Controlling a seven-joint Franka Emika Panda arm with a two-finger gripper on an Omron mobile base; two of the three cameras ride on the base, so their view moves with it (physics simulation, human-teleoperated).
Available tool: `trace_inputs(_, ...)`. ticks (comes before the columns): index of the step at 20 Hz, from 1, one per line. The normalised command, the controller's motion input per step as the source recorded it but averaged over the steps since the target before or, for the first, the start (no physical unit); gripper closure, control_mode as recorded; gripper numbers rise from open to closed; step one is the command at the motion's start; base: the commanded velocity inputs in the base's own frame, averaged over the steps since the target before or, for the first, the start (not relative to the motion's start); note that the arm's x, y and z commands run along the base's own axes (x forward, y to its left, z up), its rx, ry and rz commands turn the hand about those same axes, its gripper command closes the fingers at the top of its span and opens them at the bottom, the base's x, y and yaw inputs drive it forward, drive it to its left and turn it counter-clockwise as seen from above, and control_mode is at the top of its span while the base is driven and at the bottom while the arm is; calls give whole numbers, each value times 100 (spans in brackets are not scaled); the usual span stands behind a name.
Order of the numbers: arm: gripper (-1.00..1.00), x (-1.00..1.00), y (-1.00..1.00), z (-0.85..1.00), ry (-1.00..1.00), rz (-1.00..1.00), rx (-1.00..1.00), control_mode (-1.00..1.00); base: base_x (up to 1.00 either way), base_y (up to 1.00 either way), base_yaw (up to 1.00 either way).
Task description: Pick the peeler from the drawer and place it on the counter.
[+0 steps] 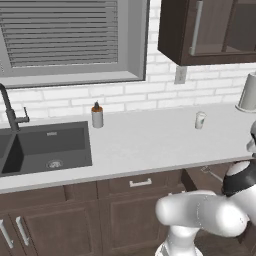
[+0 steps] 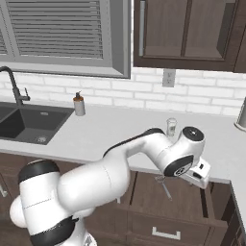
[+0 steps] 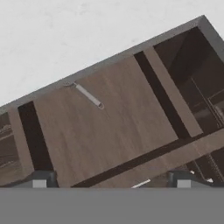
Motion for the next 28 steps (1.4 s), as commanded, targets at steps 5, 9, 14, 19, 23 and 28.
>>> trace_inputs(5,-100,1,0,-86,17,19,-11,-100,0,0,0)
trace_inputs(9,-100,15,5,-64,17,21,-12,-100,0,0,0)
trace_inputs(14,-100,12,-6,-37,7,19,0,-100,0,0,0)
trace_inputs(19,-100,0,-5,-47,1,12,0,-100,0,0,0)
trace_inputs(23,-100,0,0,-54,0,5,0,-100,0,0,0)
trace_inputs(28,-100,-2,0,-35,0,3,0,-100,0,0,0)
